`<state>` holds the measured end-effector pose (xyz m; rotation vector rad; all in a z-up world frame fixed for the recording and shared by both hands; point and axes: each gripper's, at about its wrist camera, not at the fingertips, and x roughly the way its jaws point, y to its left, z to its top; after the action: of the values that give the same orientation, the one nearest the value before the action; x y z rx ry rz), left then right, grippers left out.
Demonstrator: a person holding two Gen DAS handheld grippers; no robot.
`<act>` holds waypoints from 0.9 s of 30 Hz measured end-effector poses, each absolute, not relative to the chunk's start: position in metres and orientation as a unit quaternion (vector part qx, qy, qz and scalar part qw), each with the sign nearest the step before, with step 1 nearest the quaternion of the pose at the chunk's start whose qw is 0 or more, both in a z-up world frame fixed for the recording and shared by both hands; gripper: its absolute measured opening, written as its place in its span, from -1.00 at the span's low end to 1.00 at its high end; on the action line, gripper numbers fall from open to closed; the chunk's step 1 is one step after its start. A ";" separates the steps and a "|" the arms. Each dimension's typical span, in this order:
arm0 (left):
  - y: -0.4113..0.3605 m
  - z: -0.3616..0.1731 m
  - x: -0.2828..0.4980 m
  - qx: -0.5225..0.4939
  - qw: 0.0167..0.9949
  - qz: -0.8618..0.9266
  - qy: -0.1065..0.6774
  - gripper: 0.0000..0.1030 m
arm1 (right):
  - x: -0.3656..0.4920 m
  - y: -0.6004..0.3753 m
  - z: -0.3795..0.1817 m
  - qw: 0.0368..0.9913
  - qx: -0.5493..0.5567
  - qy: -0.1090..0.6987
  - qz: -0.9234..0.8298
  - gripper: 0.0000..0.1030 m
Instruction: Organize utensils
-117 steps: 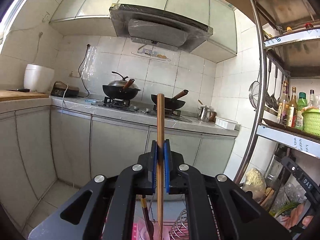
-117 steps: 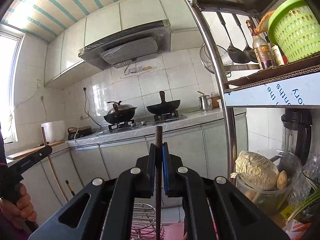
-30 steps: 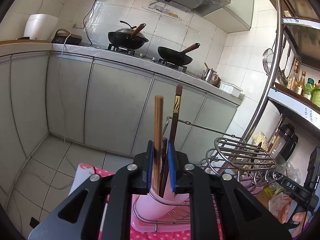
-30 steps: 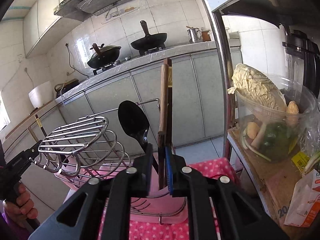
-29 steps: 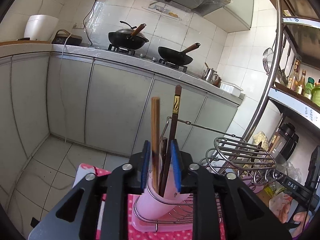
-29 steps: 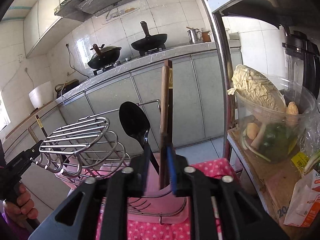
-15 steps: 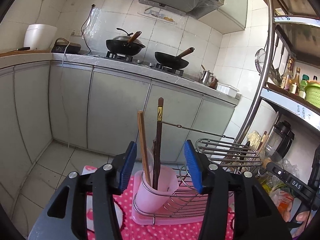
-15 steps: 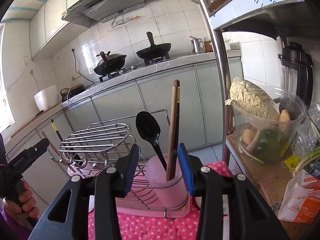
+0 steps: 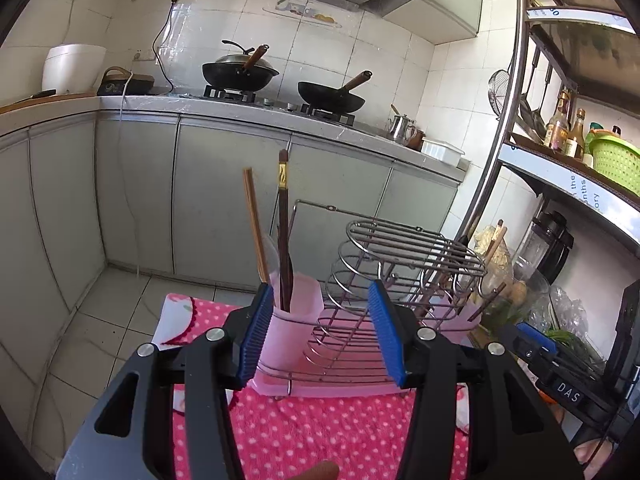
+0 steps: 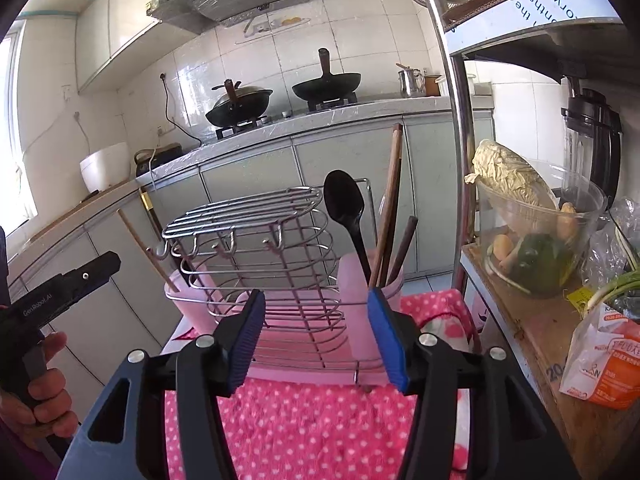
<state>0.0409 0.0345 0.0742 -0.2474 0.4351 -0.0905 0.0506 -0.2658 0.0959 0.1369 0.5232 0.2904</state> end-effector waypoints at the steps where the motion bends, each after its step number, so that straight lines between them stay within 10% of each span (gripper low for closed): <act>1: 0.032 0.072 0.039 -0.121 0.967 -0.046 0.220 -0.03 | 0.048 -0.265 0.095 0.954 0.065 0.258 0.141 0.04; 27: -0.009 0.047 0.011 -0.093 0.955 -0.031 0.279 -0.03 | 0.005 -0.247 0.079 0.952 0.043 0.276 0.123 0.04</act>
<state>0.0107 -0.0092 0.0474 -0.1887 0.5663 -0.0628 0.0048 -0.2475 0.0793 0.0864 0.5603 0.2497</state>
